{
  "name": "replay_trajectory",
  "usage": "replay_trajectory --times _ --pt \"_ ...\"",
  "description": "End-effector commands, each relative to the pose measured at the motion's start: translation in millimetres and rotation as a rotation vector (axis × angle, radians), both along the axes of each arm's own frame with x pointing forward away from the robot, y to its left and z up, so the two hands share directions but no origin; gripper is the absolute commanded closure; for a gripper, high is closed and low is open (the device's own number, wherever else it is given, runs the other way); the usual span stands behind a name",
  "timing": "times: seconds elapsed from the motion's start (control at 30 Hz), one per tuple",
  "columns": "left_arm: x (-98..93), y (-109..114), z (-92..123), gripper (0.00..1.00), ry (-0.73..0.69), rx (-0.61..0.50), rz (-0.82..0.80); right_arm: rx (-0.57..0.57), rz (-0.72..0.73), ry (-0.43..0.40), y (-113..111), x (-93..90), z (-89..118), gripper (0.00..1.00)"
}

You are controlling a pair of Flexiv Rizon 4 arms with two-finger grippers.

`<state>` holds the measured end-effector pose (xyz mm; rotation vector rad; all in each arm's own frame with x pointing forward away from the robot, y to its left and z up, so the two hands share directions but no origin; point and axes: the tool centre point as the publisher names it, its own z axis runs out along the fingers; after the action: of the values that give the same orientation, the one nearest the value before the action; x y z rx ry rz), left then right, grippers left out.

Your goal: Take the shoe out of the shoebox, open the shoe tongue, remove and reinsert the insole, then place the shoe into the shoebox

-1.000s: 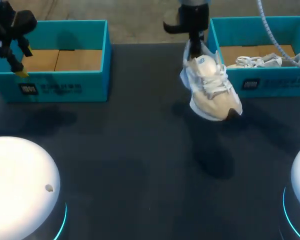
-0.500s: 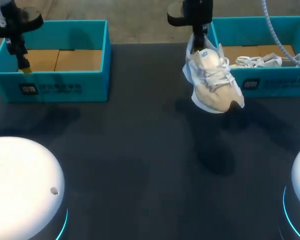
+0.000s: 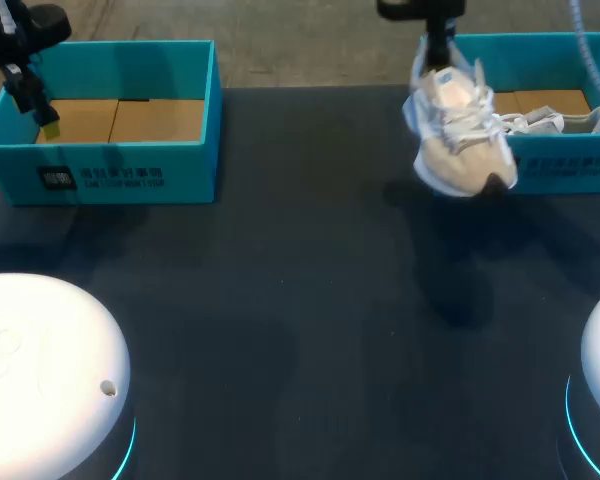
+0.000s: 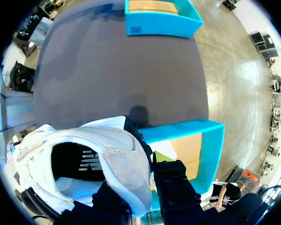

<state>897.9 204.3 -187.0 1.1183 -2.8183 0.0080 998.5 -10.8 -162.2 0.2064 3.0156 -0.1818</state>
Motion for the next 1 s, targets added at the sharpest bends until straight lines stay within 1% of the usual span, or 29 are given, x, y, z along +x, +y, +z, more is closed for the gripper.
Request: replay_trajectory --times 0.03,0.1,0.17,0.2,0.23,0.47,0.9,0.97,1.0 --pt "11.2 9.0 5.3 0.00 0.072 -0.015 0.183 0.010 -0.014 0.014 -30.1 17.1 8.5 1.00" --pt "12.2 12.6 6.9 0.00 0.093 -0.026 0.239 0.024 -0.027 0.018 -42.6 25.7 8.4 1.00" --pt "12.5 14.8 8.4 0.00 0.099 -0.004 0.315 0.022 -0.030 0.016 -53.0 32.5 8.4 1.00" --pt "12.5 16.1 8.9 0.00 0.096 -0.005 0.326 0.020 -0.042 0.021 -56.6 34.8 8.2 1.00" --pt "12.8 18.1 10.1 0.00 0.099 0.009 0.377 0.020 -0.045 0.022 -62.9 38.7 8.1 1.00" --pt "19.9 25.2 17.0 0.00 0.148 0.006 0.499 0.034 -0.061 0.026 -97.5 59.3 10.4 1.00" --pt "20.9 26.1 17.8 0.00 0.159 -0.002 0.493 0.034 -0.061 0.026 -97.5 59.3 10.4 1.00" --pt "26.5 28.7 14.2 0.00 0.142 0.037 0.565 0.034 -0.061 0.026 -97.5 59.3 10.4 1.00" --pt "29.2 30.2 13.1 0.00 0.137 0.042 0.580 0.032 -0.068 0.025 -103.3 62.9 10.6 1.00"
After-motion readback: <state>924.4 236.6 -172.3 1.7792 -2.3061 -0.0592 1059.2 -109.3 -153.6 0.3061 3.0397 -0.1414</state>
